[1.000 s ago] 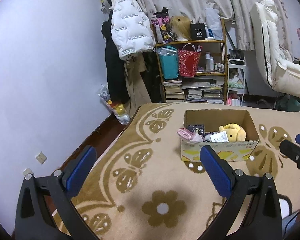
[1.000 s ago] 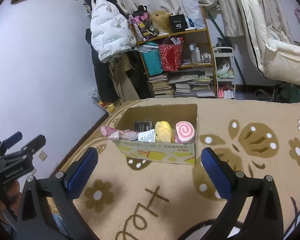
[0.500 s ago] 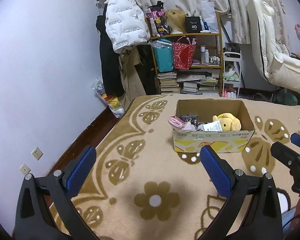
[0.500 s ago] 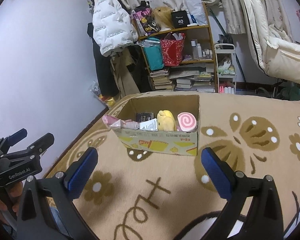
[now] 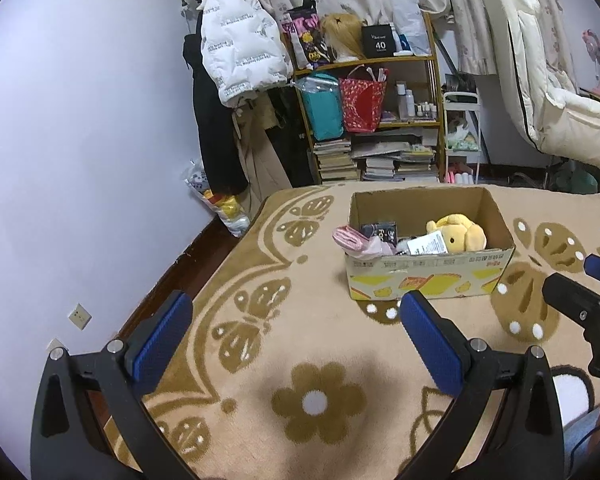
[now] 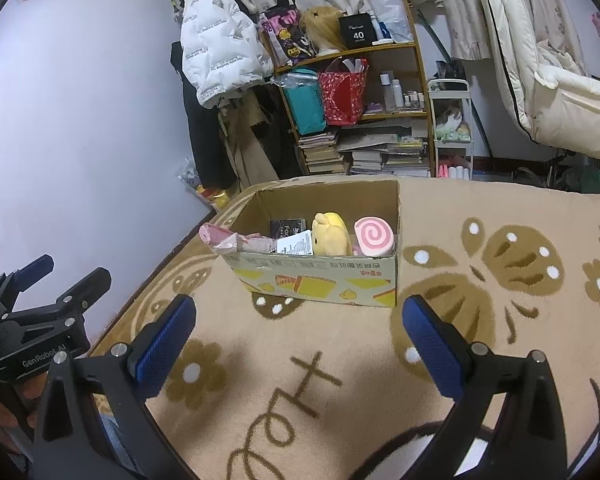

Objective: Organize soft objects

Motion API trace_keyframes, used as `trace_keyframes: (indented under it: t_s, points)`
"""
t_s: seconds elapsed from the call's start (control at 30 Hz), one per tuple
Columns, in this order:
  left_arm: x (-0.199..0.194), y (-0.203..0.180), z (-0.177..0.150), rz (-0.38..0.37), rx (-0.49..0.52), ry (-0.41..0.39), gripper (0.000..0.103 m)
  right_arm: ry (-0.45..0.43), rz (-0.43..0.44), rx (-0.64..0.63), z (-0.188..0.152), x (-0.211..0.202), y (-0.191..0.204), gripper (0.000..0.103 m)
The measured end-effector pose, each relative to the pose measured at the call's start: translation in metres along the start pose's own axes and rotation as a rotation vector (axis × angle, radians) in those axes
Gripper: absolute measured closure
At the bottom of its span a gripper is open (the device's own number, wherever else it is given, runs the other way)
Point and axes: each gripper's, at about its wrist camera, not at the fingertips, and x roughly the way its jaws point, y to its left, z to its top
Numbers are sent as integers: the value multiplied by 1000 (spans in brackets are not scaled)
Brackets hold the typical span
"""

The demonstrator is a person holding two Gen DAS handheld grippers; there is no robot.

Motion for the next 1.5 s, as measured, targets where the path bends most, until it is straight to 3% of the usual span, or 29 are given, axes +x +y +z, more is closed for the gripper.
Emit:
trace_keyframes:
  t_s: [1.5]
  points:
    - [2,3,-4,-49,-19,22,1,-4,-25,9,-7,2,-1,0]
